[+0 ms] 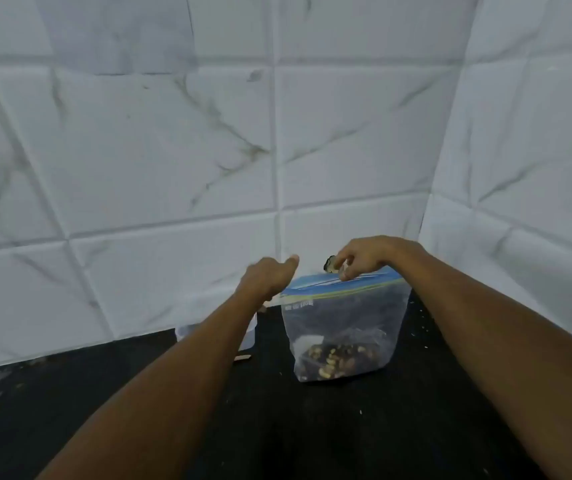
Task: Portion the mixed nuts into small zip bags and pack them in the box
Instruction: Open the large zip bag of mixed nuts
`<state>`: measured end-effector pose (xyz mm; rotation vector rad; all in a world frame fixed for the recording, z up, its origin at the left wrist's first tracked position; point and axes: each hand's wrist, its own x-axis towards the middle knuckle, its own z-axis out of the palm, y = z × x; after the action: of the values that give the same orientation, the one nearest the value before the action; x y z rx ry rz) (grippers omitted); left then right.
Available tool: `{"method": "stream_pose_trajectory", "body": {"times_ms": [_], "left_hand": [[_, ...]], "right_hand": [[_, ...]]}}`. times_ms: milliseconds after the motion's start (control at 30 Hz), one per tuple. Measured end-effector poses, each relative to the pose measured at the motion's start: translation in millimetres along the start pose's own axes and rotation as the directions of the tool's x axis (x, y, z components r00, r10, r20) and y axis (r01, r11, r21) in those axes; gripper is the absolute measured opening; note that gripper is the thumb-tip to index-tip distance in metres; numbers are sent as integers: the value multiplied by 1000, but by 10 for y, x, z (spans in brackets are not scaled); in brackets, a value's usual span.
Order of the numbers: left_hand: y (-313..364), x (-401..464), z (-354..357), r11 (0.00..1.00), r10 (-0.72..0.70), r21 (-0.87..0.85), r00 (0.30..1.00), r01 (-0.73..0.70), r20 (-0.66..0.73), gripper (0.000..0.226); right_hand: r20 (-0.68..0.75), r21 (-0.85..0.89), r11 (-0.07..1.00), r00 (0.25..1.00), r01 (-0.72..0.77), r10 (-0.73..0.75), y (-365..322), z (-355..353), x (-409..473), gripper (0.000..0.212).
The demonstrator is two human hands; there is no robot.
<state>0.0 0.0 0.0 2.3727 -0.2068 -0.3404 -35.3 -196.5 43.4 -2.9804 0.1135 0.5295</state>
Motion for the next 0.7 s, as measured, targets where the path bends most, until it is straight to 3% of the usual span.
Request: {"method": "stream_pose_trajectory", "body": {"times_ms": [267, 333, 533, 700], "left_hand": [[-68, -32, 216, 996, -50, 81, 997, 46, 56, 44], [-104, -26, 259, 997, -61, 41, 996, 59, 66, 41], [-136, -29, 286, 963, -115, -229, 986, 142, 124, 35], [-89, -50, -29, 935, -75, -343, 996, 90, 56, 27]], "right_hand": [[-66, 16, 1000, 998, -9, 10, 22, 210, 36, 26], [-91, 9, 1000, 996, -19, 20, 35, 265, 55, 20], [-143, 18, 998, 988, -52, 54, -39, 343, 40, 41], [-144, 257, 966, 989, 2, 36, -288, 152, -151, 25]]}}
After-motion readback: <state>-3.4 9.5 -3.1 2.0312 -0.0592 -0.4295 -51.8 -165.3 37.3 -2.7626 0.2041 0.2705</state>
